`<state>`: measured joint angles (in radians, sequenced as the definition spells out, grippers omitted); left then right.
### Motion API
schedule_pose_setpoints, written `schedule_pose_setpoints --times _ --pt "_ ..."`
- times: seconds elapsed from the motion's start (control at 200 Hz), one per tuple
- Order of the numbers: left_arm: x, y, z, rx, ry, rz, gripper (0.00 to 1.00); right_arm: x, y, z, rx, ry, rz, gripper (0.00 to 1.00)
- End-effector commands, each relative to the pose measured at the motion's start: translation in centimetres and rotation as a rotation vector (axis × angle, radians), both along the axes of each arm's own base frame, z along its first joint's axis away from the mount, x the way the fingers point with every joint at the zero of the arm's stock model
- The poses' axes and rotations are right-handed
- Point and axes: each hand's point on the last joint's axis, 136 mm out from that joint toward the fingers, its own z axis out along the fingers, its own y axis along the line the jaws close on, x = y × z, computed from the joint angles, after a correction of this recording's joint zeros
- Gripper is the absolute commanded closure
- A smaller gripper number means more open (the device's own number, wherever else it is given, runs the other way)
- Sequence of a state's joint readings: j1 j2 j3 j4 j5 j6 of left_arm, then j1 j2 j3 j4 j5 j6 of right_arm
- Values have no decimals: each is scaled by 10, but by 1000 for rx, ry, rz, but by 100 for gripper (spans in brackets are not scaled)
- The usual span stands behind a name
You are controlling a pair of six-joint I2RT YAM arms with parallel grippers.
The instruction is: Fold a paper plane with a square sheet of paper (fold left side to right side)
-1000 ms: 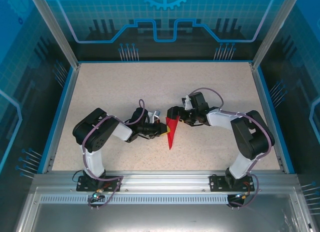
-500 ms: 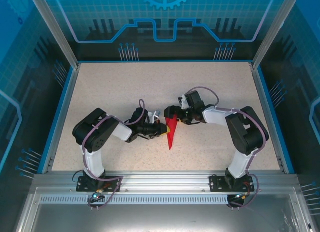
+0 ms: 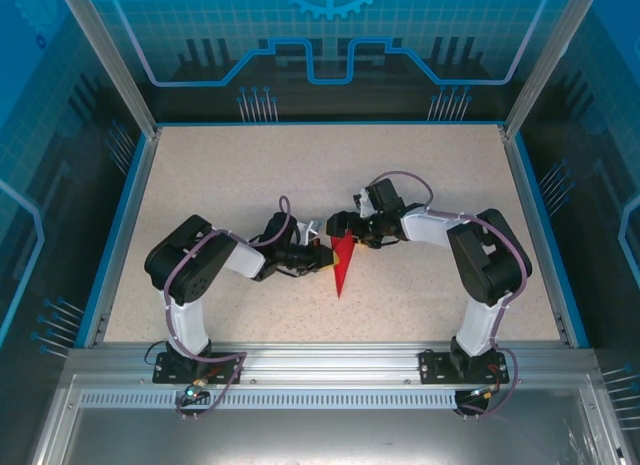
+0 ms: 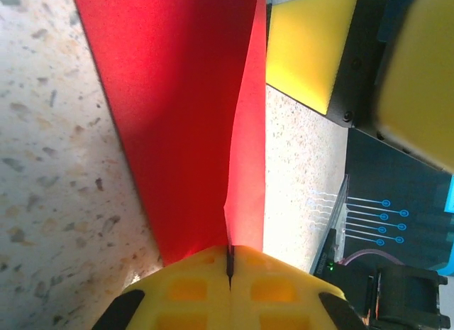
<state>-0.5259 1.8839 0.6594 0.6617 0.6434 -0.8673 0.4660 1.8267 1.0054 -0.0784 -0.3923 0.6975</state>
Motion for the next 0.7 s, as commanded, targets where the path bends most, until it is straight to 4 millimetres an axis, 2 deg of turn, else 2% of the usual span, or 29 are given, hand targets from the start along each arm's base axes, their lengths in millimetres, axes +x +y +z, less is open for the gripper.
schedule_pose_setpoints --times 0.0,0.5,0.695 --pt "10 5 0 23 -33 11 100 -20 -2 -26 -71 79 37 1" --pt "8 8 -18 48 -8 4 100 -24 1 -27 -78 81 53 1" --pt "6 10 -27 64 10 3 100 -19 5 -16 -50 45 59 1"
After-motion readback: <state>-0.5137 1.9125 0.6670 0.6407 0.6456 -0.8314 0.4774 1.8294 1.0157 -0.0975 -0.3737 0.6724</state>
